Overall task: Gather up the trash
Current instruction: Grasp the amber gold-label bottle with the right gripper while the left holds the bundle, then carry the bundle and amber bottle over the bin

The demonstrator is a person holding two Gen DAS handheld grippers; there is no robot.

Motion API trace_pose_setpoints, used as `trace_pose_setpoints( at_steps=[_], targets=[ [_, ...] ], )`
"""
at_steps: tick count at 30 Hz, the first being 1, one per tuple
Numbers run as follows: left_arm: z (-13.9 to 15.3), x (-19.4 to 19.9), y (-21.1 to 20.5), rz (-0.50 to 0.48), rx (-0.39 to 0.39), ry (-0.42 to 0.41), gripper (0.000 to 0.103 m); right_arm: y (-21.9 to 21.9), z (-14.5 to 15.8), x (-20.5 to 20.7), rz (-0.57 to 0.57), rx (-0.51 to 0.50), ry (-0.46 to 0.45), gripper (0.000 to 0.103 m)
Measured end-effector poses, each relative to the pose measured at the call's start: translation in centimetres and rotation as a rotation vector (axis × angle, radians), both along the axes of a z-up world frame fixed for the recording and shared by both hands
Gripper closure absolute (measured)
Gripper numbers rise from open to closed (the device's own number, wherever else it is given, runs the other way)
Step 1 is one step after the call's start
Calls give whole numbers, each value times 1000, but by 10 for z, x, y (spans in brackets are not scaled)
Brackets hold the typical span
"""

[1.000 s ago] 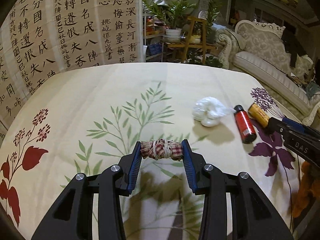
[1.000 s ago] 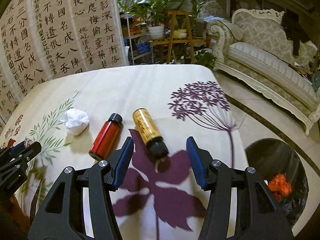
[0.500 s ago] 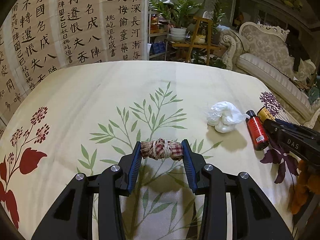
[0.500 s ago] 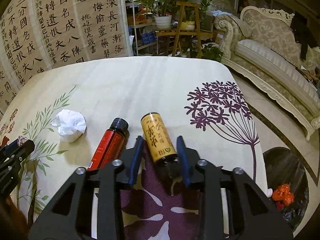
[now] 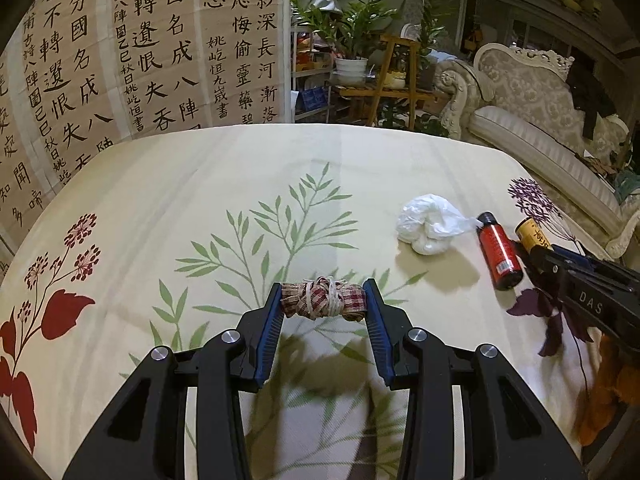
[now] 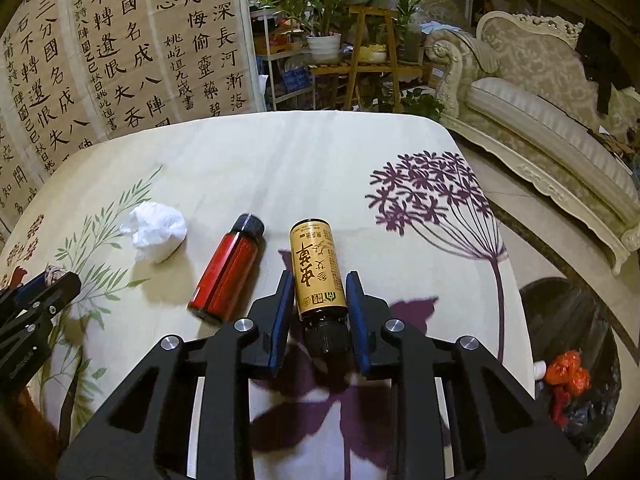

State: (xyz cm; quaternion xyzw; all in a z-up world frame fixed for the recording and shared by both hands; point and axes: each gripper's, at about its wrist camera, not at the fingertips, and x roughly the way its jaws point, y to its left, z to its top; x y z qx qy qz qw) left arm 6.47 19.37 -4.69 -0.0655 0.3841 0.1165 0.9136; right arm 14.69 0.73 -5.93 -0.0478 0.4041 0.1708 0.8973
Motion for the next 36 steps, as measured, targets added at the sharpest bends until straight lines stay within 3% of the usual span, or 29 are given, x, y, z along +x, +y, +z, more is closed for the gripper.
trace_pose_setpoints(
  at_steps=[20,36],
  targets=[
    [14,-31,-75,-116,4,-34,63,-68,17,-76,-93,54,-47,77],
    [21,-49,-156,-264,2,-64,63,-147,18,-126,-239,81,-78,77]
  ],
)
